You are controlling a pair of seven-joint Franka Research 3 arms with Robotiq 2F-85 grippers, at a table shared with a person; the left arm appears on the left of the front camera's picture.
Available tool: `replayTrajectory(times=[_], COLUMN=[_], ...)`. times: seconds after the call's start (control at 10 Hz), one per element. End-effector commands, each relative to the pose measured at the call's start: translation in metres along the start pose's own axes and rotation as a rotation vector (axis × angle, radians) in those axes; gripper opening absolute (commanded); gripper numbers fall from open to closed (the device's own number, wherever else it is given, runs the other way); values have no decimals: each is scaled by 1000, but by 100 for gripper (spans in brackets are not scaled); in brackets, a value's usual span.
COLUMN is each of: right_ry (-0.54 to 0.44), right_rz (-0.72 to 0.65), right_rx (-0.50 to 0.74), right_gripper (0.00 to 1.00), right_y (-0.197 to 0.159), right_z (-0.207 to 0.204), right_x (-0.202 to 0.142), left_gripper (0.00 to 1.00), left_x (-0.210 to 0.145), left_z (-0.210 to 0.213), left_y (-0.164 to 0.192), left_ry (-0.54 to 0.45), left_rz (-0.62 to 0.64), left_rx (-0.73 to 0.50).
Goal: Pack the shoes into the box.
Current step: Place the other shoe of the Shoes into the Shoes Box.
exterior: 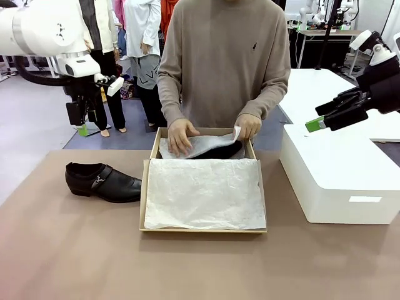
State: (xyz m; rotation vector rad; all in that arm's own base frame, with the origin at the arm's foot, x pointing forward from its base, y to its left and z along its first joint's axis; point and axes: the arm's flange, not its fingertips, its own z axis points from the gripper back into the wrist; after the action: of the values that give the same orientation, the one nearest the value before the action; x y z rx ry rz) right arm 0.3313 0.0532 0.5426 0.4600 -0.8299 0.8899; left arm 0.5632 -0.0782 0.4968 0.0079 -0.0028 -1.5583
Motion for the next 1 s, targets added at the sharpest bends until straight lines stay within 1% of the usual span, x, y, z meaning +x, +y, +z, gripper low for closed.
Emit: replayTrajectory(times=[0.0, 0.3, 0.4, 0.5, 0.6, 0.9], right_ry=[-15, -15, -15, -15, -15, -15], right_rz=[13, 13, 13, 13, 13, 13], right_rx=[12, 12, 12, 12, 12, 12], right_gripper=[100, 100, 100, 100, 100, 100], right_y=[-2, -2, -2, -2, -2, -2], right_z=[-2, -2, -2, -2, -2, -2], right_x=[0, 0, 0, 0, 0, 0], left_gripper=[100, 100, 100, 100, 100, 100], left_x=[-3, -5, -6, -4, -3, -3], left_z=[-24, -49, -51, -51, -51, -51], left_y=[-13, -13, -11, -9, -10, -10], left_ry=[-20, -10, -11, -11, -2, -2], left_rz=[-12, 25, 24, 28, 8, 8], left_rx=[13, 1, 2, -28, -17, -17])
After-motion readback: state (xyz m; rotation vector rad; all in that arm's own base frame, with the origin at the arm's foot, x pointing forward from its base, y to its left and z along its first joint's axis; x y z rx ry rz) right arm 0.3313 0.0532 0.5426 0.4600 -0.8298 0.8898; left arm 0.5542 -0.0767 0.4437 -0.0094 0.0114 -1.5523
